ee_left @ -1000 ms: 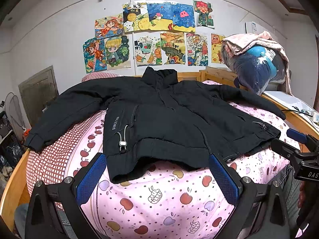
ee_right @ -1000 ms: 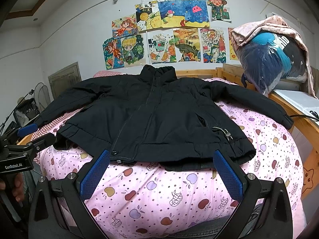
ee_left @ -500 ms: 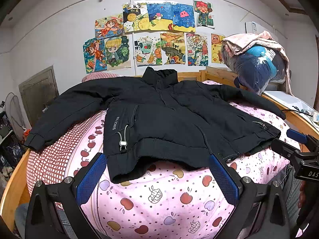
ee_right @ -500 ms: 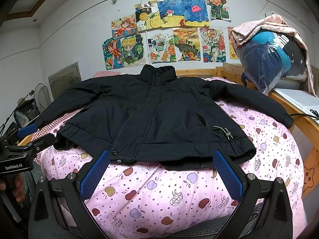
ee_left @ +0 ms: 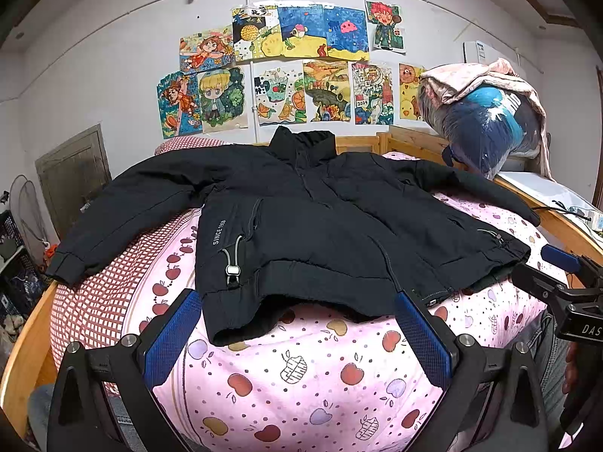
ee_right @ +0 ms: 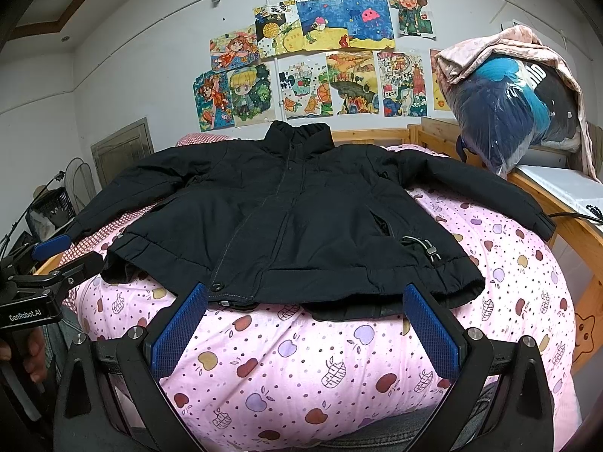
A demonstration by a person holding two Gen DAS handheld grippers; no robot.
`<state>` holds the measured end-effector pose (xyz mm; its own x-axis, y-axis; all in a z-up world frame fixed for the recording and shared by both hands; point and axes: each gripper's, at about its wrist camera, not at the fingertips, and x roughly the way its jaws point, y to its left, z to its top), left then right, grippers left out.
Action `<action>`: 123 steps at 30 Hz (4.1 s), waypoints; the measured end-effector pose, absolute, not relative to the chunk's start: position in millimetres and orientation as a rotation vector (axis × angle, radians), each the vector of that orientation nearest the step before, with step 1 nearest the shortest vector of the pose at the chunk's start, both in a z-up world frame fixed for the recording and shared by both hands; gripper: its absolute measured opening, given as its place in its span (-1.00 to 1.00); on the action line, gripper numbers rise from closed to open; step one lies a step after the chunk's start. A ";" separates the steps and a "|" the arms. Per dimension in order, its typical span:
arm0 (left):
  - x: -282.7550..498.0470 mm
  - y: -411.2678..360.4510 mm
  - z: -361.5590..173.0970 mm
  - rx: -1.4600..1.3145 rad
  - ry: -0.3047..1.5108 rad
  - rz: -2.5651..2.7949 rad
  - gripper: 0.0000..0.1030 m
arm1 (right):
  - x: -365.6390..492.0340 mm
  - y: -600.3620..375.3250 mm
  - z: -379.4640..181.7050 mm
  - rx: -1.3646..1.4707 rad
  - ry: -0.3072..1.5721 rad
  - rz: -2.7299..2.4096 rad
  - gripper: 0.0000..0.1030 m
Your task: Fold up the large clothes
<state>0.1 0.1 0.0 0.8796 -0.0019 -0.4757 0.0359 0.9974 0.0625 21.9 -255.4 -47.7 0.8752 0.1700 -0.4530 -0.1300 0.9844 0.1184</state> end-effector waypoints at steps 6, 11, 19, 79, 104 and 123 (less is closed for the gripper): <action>0.1 0.1 0.0 0.070 0.496 -0.019 1.00 | 21.8 -255.5 -48.5 0.086 0.482 0.157 0.98; 0.0 0.0 0.0 0.071 0.496 -0.020 1.00 | 18.9 -256.0 -51.1 0.087 0.482 0.157 0.98; -0.1 0.0 0.0 0.070 0.496 -0.020 1.00 | 19.7 -256.3 -52.3 0.090 0.485 0.158 0.98; 310.9 -83.7 31.7 0.245 0.708 -0.077 1.00 | 251.5 -441.2 -72.9 0.426 0.639 -0.169 0.98; 517.6 -178.2 -44.0 0.035 0.783 -0.269 1.00 | 294.8 -517.9 -138.3 0.941 0.399 -0.338 0.88; 521.3 -173.4 -78.9 0.049 0.953 -0.290 1.00 | 317.4 -525.7 -64.2 0.725 0.221 -0.482 -0.84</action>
